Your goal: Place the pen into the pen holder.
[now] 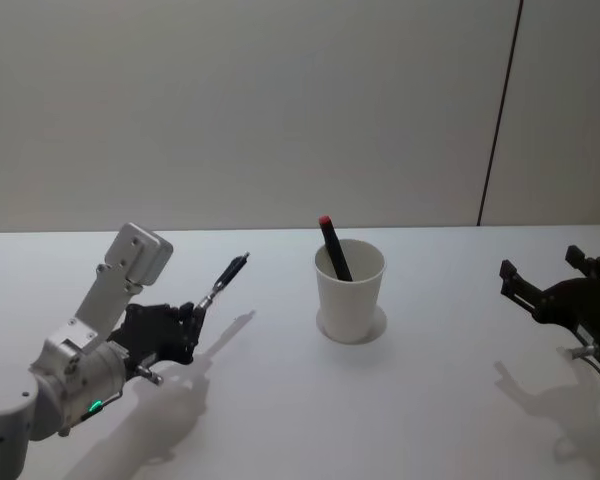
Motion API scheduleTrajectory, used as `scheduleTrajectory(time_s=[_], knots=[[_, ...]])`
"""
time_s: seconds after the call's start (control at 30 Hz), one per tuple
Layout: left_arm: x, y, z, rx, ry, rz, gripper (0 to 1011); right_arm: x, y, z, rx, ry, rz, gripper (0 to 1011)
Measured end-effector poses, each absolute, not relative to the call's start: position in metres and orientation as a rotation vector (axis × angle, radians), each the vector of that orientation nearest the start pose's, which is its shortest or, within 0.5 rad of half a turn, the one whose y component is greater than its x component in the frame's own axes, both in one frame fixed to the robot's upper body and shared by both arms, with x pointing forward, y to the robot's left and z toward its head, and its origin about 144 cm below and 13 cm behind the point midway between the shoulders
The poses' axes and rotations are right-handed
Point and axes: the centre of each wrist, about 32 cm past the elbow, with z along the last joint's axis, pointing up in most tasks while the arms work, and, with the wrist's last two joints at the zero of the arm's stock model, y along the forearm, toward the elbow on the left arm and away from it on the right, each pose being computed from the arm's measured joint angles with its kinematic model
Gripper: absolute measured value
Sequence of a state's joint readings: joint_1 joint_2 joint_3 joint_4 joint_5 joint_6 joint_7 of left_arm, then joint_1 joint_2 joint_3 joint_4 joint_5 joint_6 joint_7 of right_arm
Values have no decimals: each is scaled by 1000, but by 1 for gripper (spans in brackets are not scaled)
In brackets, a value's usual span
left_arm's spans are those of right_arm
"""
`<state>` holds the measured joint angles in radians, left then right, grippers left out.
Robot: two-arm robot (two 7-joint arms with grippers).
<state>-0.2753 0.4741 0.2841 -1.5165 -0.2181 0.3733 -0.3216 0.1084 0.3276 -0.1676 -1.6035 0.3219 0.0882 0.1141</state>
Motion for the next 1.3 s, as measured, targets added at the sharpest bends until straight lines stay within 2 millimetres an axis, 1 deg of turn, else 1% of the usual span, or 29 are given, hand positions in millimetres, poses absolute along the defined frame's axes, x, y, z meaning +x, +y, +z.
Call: scheduleTrajectory(time_s=[0.37, 0.7, 1.0, 1.3], knots=[[517, 293, 1218, 317, -76, 1056, 131, 485, -268, 1186, -17, -12, -1288, 1002], [514, 292, 1220, 186, -143, 993, 131, 485, -268, 1186, -17, -12, -1288, 1002], [514, 285, 1221, 83, -186, 913, 131, 485, -268, 1186, -17, -12, -1289, 1002], [518, 272, 1223, 6, -211, 819, 131, 485, -268, 1186, -17, -12, -1288, 1002]])
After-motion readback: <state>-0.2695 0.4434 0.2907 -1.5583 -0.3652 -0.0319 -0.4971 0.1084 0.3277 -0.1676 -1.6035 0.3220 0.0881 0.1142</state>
